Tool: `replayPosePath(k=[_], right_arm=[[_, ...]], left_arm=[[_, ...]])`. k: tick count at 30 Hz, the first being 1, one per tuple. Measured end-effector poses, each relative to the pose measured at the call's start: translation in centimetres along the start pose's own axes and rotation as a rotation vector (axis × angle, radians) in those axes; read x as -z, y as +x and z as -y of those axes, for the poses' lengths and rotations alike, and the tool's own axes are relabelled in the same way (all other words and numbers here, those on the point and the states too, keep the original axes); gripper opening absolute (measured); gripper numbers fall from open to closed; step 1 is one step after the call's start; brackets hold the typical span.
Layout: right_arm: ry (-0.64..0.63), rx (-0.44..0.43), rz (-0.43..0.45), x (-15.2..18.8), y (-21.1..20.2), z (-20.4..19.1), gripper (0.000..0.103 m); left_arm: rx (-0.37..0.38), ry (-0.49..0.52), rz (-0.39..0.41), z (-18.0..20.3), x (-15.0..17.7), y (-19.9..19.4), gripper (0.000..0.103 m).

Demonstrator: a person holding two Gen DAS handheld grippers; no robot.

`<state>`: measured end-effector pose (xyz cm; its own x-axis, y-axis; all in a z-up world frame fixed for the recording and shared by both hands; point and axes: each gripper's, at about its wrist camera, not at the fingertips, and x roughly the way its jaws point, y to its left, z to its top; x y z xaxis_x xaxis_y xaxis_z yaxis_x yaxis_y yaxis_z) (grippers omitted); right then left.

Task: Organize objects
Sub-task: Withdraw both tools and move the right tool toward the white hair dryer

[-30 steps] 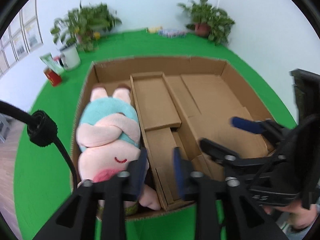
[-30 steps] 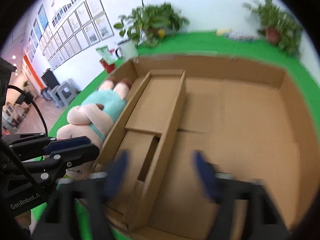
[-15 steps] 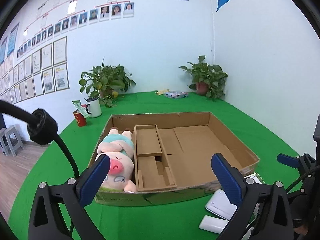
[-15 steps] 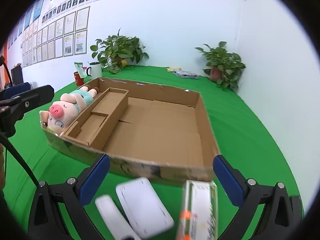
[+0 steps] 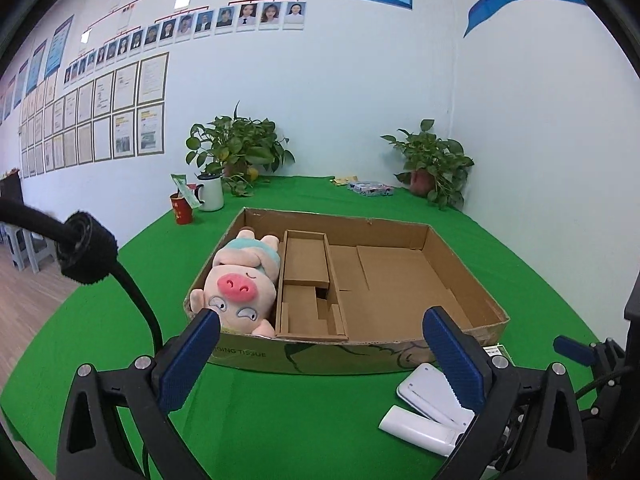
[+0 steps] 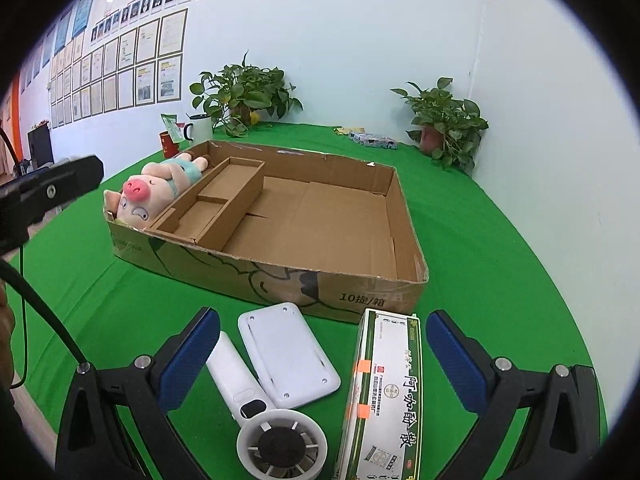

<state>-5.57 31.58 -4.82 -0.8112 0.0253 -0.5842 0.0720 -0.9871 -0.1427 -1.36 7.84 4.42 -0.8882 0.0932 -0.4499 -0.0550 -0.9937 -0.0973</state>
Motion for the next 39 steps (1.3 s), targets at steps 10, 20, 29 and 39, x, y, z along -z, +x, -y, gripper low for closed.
replayPosePath(k=[10,20,29,39], right_arm=[[0.005,-0.027,0.001,0.5,0.5,-0.8,0.102],[0.015,-0.032,-0.018,0.7,1.3,-0.3,0.102],[0.013,-0.025,-0.022,1.0,1.4,-0.5,0.102],[0.041,-0.069,-0.05,1.8,1.7,0.4,0.102]], left_arm=[[0.033,0.018,-0.011,0.0,0.8,1.2,0.102],[0.03,0.002,-0.023,-0.3,1.0,2.9,0.102],[0.053,0.013,-0.065,-0.1,1.3,3.9,0.102],[0.088,0.077,-0.15,0.5,2.6,5.5,0.102]])
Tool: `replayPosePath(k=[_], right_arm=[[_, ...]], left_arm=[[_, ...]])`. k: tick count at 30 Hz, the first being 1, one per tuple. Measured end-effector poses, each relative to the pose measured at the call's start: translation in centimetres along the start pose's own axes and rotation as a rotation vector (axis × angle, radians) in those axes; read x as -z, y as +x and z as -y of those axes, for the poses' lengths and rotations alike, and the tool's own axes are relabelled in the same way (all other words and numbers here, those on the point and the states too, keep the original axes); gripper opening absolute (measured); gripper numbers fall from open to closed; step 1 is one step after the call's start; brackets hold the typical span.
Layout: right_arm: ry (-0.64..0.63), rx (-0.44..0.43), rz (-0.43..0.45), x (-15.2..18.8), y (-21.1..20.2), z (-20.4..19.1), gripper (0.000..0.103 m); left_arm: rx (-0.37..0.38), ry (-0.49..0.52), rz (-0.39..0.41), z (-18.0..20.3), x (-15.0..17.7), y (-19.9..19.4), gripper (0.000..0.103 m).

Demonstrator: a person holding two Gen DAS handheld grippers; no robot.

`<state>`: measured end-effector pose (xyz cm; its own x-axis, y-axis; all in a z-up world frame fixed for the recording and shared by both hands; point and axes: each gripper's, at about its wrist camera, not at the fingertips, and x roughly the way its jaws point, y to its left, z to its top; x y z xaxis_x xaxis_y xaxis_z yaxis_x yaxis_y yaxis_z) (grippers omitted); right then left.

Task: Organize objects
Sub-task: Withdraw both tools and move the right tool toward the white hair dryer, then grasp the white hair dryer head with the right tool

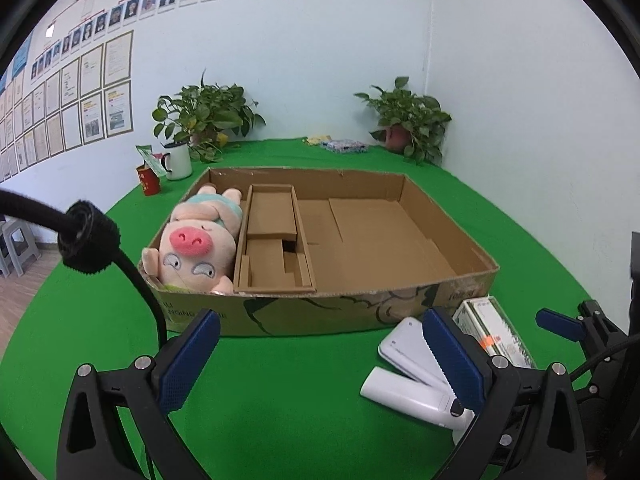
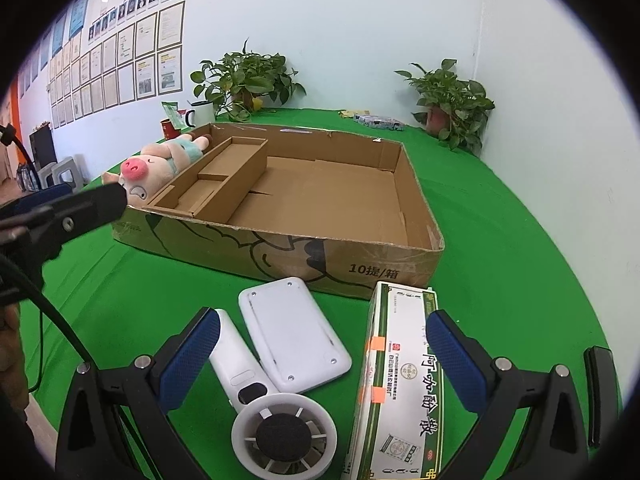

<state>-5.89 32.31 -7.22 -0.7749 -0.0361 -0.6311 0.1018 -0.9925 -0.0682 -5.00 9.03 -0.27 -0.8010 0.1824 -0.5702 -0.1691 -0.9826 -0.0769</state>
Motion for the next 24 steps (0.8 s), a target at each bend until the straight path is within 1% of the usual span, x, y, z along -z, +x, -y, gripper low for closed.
replayPosePath(k=[3,7,10,13,16,20,22,23,24], right_arm=[[0.014,-0.06,-0.028,0.5,0.2,0.2,0.102],[0.012,-0.11,-0.067,1.9,0.3,0.3,0.102],[0.01,-0.158,-0.059,3.2,-0.4,0.5,0.102],[-0.039,-0.199,-0.039,4.3,-1.2,-0.2,0.102],[-0.092,-0.236,-0.043,5.1,-1.6,-1.2,0.102],[-0.122,-0.257,-0.053,5.7,-1.6,-2.1,0.102],[-0.135,-0.241,-0.06,5.7,-1.2,-2.4,0.102],[-0.137,-0.233,-0.068,5.7,-0.9,-2.5,0.1],[-0.136,-0.223,-0.081,5.6,-0.6,-2.5,0.095]], left_arm=[[0.028,-0.021,-0.04,-0.4,0.4,0.8,0.102],[0.096,-0.069,-0.087,-1.6,1.1,1.5,0.102],[0.112,-0.087,-0.115,-2.5,1.6,2.0,0.102],[0.121,-0.102,-0.146,-3.1,2.2,2.3,0.102],[0.158,-0.14,-0.166,-3.7,2.5,2.5,0.102],[0.172,-0.162,-0.178,-4.0,2.7,2.7,0.102],[0.17,-0.163,-0.19,-4.0,2.9,2.9,0.102],[0.169,-0.163,-0.197,-4.0,3.0,3.0,0.102],[0.166,-0.163,-0.203,-4.1,3.1,3.0,0.102]])
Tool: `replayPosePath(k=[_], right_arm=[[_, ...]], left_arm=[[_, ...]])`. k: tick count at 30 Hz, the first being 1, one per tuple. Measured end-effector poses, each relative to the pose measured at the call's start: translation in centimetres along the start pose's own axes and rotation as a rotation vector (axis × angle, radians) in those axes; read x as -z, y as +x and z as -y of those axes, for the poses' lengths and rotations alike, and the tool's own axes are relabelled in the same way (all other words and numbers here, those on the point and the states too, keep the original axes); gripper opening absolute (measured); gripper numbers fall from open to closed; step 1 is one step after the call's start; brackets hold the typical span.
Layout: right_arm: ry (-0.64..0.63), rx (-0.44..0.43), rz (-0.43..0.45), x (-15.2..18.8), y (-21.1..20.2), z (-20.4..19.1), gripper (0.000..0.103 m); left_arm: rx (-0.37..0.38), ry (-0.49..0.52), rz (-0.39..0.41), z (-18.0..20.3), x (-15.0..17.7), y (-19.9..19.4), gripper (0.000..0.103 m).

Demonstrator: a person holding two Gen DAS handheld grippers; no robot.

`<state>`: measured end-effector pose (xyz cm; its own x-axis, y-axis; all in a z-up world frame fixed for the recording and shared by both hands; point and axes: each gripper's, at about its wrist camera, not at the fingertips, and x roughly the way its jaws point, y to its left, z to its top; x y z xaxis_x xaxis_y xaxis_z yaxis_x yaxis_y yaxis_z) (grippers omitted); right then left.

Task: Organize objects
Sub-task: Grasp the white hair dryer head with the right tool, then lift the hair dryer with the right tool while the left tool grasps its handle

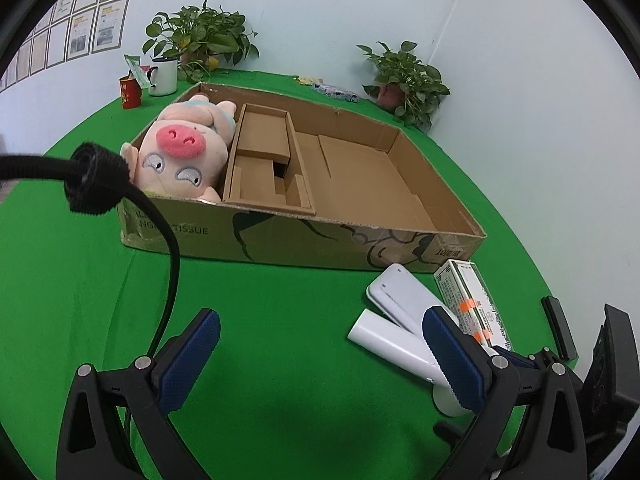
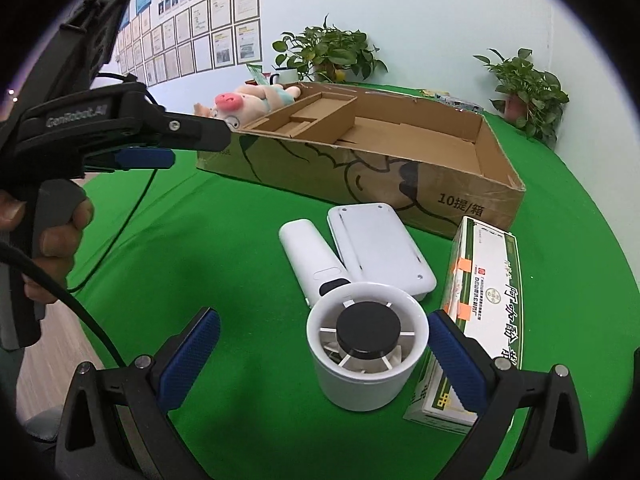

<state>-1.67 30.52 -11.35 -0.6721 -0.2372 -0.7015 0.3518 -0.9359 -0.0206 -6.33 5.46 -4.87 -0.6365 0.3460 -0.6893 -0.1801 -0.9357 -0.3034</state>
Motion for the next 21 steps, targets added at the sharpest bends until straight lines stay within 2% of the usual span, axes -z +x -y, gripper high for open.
replayPosePath(k=[5,6,7,11,13,21], right_arm=[[-0.014,0.057,-0.03,-0.1,0.7,0.1,0.069],[-0.009,0.062,-0.038,-0.1,0.8,0.2,0.059],[0.003,0.052,-0.049,-0.1,0.9,0.4,0.056],[0.074,-0.019,-0.056,-0.1,0.9,0.9,0.056],[0.171,-0.115,-0.064,-0.1,1.0,1.3,0.056],[0.417,-0.333,-0.115,-0.1,2.3,2.1,0.057]], left_arm=[[-0.002,-0.011,-0.017,-0.5,0.1,0.2,0.102],[-0.001,-0.015,-0.019,-0.6,0.1,0.2,0.102],[0.002,-0.018,-0.023,-0.7,0.2,0.3,0.102],[-0.005,-0.017,-0.048,-0.9,0.4,0.8,0.102],[-0.014,-0.02,-0.06,-1.1,0.5,0.9,0.102],[-0.007,-0.034,-0.092,-1.8,1.1,1.6,0.102]])
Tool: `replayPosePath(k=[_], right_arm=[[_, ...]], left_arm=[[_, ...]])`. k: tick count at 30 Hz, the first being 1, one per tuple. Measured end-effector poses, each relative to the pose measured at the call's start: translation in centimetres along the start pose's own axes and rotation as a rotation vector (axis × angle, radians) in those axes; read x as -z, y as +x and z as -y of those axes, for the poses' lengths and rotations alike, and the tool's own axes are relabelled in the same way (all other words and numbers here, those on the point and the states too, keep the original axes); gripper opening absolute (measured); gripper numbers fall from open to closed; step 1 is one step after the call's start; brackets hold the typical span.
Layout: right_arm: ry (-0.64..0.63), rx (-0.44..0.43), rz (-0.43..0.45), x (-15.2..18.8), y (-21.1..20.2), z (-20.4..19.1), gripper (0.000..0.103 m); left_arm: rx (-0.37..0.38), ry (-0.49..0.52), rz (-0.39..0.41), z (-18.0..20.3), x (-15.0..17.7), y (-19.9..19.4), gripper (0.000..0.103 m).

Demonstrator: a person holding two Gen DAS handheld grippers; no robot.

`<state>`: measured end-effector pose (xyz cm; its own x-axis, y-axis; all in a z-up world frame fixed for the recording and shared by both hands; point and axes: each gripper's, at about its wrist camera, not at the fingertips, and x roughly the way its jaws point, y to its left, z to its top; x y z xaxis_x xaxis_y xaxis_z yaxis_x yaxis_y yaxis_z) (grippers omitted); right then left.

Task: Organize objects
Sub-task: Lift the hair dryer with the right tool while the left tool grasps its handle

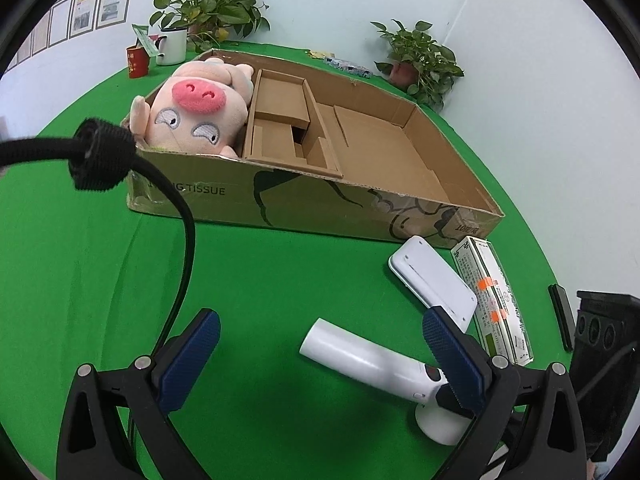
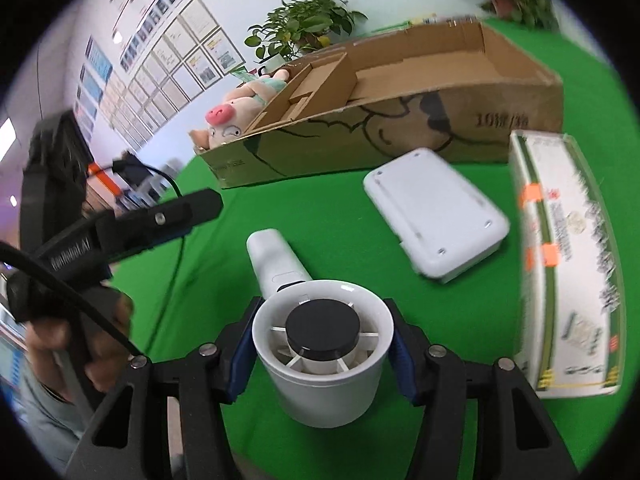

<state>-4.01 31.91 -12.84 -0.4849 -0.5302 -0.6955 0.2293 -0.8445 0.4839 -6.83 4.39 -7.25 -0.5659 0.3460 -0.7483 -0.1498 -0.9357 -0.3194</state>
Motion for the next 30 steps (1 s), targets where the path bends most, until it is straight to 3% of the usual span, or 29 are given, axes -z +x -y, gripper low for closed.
replayPosePath(k=[4,11,16,19,22,24,26,28,30], right_arm=[[0.032,0.071,0.034,-0.4,-0.9,1.3,0.073],[-0.043,0.137,0.103,-1.8,-3.5,2.1,0.079],[-0.153,0.079,0.033,-1.9,-1.6,1.0,0.082],[-0.2,0.086,0.004,-1.3,-0.7,-0.1,0.086],[-0.167,0.012,-0.039,-1.1,-0.4,-0.7,0.086],[-0.189,0.01,-0.067,-0.4,-0.3,-2.0,0.086],[-0.226,-0.046,-0.1,0.6,-0.3,-3.6,0.086],[-0.256,-0.105,-0.099,1.2,-0.4,-4.9,0.087],[-0.25,-0.108,-0.08,1.1,-0.3,-5.3,0.087]], left_arm=[[-0.009,0.011,-0.006,0.3,0.1,0.2,0.102],[-0.002,0.031,-0.018,0.9,0.2,1.0,0.102],[0.025,0.026,-0.038,1.2,0.4,1.5,0.102],[0.012,0.024,-0.045,1.1,0.6,1.7,0.102],[-0.003,0.027,-0.041,0.8,0.5,1.5,0.102],[0.006,0.016,-0.039,0.4,0.5,1.4,0.102],[0.013,0.002,-0.043,0.1,0.4,1.5,0.102],[0.015,-0.005,-0.057,-0.1,0.3,1.9,0.1],[0.027,-0.016,-0.085,-0.2,0.3,2.6,0.098]])
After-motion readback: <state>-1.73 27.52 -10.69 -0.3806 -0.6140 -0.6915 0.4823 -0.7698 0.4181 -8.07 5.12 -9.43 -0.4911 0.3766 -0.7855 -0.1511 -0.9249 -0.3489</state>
